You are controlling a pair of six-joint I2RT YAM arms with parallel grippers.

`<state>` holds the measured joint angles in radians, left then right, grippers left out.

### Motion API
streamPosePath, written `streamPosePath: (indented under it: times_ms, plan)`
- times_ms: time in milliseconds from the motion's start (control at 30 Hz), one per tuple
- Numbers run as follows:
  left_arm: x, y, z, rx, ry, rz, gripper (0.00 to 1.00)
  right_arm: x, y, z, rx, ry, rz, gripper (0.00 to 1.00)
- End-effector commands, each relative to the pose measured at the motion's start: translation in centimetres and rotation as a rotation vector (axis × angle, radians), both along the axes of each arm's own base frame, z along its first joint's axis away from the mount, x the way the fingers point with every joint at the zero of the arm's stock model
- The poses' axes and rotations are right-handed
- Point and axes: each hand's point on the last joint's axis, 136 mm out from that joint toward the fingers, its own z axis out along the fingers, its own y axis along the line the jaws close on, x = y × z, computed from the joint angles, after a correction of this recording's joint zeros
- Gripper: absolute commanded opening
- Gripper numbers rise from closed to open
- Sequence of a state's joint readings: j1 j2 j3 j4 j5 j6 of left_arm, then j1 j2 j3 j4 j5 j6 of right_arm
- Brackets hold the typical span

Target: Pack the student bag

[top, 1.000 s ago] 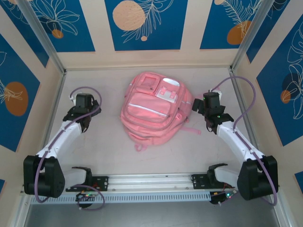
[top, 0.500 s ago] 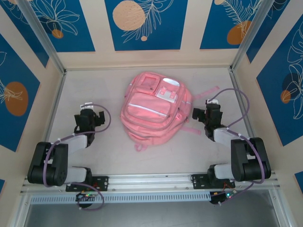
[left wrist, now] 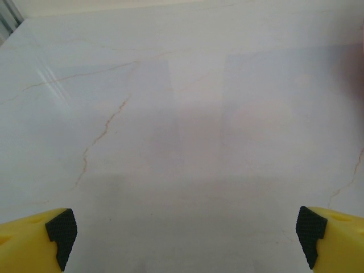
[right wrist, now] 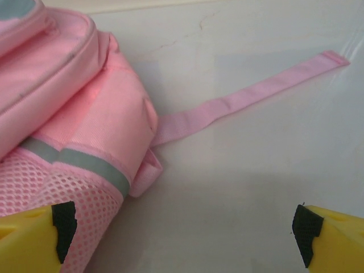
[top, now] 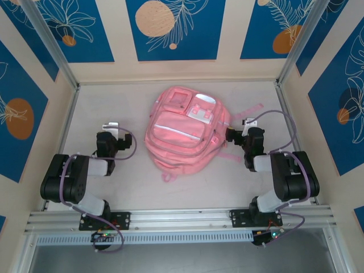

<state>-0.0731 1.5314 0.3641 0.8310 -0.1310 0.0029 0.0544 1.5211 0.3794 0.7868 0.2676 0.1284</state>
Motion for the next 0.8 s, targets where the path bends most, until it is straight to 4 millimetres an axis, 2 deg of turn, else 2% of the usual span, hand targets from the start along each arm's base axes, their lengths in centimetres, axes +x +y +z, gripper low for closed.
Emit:
streamPosePath:
  times_ms: [0, 167, 267, 767]
  plan:
    - [0.9, 0.3, 1.3, -0.001, -0.050, 0.004, 1.00, 1.0, -0.5, 2.0, 0.005, -0.086, -0.004, 0.99]
    - [0.9, -0.1, 1.4, 0.008, -0.048, -0.011, 1.00, 1.1, -0.6, 1.9, 0.010, -0.076, -0.009, 0.99]
    - [1.1, -1.4, 1.2, 0.004, -0.025, -0.095, 1.00, 1.1, -0.6, 1.8, 0.010, -0.073, -0.009, 0.99]
    - [1.2, -1.5, 1.1, 0.001, -0.019, -0.101, 1.00, 1.1, -0.6, 1.9, 0.010, -0.077, -0.009, 0.99]
